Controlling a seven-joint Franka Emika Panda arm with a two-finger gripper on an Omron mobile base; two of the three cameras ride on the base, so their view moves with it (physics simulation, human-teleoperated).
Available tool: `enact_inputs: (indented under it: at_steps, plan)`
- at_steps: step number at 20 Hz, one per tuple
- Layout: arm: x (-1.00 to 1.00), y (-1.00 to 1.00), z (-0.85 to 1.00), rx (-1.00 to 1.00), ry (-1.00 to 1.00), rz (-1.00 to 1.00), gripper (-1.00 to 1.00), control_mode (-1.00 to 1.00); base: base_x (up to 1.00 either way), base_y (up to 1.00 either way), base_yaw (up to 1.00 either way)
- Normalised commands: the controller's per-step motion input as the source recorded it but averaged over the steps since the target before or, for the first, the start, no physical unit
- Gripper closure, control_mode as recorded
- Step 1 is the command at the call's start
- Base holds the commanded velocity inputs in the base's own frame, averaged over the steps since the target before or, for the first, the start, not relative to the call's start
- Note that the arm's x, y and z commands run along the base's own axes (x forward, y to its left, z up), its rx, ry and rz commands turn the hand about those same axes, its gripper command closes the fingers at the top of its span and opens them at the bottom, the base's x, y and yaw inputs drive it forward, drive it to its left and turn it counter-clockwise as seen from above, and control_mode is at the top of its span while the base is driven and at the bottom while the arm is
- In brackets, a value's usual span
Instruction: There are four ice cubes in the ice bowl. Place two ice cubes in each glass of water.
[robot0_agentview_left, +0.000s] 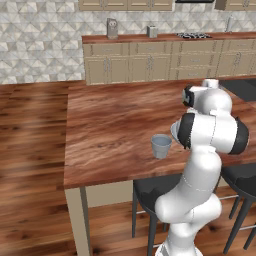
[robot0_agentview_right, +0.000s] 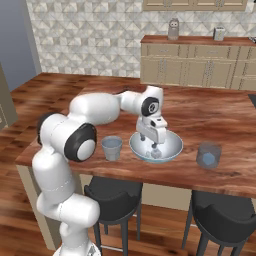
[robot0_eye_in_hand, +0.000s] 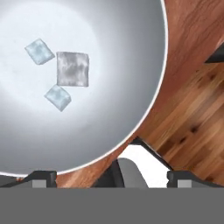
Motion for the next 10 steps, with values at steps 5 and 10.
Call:
enact_inputs:
  at_steps: [5,10]
  plan:
    - [0.27,-0.08,-0.33,-0.04,-0.02,0.04,-1.00,-1.00,0.00,0.00,0.00]
    - [0.32,-0.18,-0.30,-0.03,-0.02,0.00,-1.00,-1.00,0.00,0.00,0.00]
